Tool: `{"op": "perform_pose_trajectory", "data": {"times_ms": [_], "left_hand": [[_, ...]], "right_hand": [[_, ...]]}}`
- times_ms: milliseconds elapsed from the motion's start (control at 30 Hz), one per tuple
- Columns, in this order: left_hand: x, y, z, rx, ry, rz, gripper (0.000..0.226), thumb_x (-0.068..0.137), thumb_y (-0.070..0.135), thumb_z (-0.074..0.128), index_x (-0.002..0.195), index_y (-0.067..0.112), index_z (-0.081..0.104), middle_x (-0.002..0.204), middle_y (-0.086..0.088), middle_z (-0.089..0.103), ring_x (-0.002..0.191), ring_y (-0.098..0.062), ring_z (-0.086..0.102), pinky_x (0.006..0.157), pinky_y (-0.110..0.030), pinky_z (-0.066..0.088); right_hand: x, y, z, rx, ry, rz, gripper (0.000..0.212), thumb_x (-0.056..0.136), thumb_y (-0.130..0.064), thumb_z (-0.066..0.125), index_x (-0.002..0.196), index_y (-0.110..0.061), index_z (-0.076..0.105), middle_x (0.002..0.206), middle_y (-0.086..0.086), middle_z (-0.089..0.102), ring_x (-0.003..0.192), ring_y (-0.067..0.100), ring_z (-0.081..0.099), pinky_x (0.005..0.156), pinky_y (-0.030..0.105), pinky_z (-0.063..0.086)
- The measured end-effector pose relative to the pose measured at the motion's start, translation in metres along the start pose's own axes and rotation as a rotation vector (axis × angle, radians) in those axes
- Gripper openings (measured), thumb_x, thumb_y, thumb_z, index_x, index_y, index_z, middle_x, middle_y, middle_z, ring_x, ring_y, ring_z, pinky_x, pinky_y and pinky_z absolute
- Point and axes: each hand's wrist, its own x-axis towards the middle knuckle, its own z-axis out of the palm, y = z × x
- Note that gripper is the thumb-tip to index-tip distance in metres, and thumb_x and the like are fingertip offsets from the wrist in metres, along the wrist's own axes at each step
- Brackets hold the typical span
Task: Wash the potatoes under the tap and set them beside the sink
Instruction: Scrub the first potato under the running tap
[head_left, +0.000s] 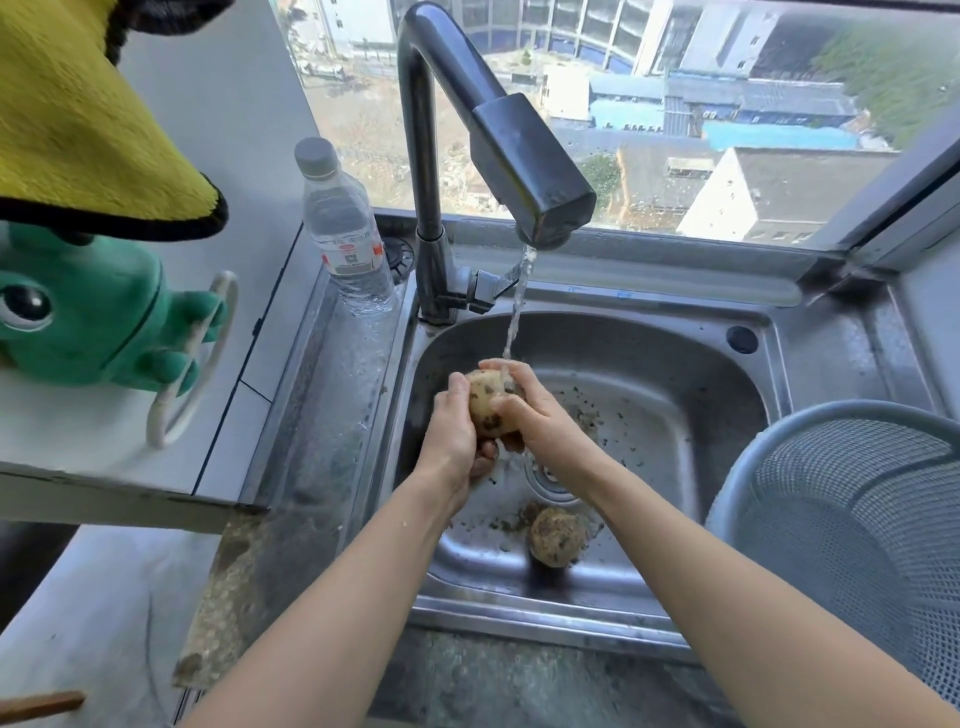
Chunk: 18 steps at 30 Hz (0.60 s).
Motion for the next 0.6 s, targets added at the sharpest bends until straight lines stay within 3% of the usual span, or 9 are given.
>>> {"op": "perform_pose_trajectory", "data": {"times_ms": [133,267,433,533,600], "left_hand": [[-0.002,-0.006,0.006,0.045,-0.033,0.081,0.051,0.105,0.051,0.022,0.111,0.015,0.059,0.076,-0.009,0.055,0.046,-0.011,0.043,0.041,-0.021,0.034],[0.005,-0.007,-0.001,0.019,-0.001,0.018,0.048,0.103,0.055,0.025,0.114,0.014,0.049,0.083,-0.013,0.055,0.046,-0.012,0.044,0.041,-0.022,0.035],[0.003,-0.009,0.003,0.044,-0.011,0.062,0.05,0.105,0.052,0.021,0.108,0.016,0.055,0.074,-0.01,0.055,0.049,-0.013,0.045,0.044,-0.024,0.036],[0.009,-0.013,-0.001,0.052,0.012,0.027,0.052,0.102,0.056,0.023,0.115,0.014,0.053,0.082,-0.015,0.058,0.049,-0.014,0.047,0.045,-0.026,0.038],[0.01,-0.013,-0.001,0.064,0.0,0.032,0.055,0.103,0.055,0.022,0.117,0.012,0.053,0.08,-0.014,0.056,0.046,-0.013,0.045,0.041,-0.024,0.037]], "right_hand": [[0.007,0.005,0.005,-0.068,0.151,-0.013,0.019,0.096,-0.033,0.056,0.112,-0.024,0.059,0.106,0.005,0.065,0.098,0.023,0.064,0.078,0.035,0.058],[0.003,0.0,0.002,0.003,0.023,0.047,0.03,0.095,-0.024,0.053,0.125,-0.027,0.055,0.105,0.0,0.061,0.085,0.01,0.059,0.059,0.013,0.048],[0.008,0.001,0.004,-0.03,0.109,0.04,0.023,0.094,-0.034,0.058,0.115,-0.025,0.059,0.106,0.003,0.064,0.096,0.018,0.064,0.072,0.026,0.054],[0.005,-0.001,0.0,-0.02,-0.008,0.087,0.03,0.094,-0.025,0.052,0.124,-0.028,0.053,0.104,-0.002,0.061,0.084,0.007,0.058,0.061,0.014,0.046],[0.004,0.0,-0.001,-0.036,0.005,0.068,0.028,0.095,-0.028,0.054,0.123,-0.028,0.053,0.105,-0.002,0.062,0.088,0.009,0.061,0.065,0.016,0.051]]}}
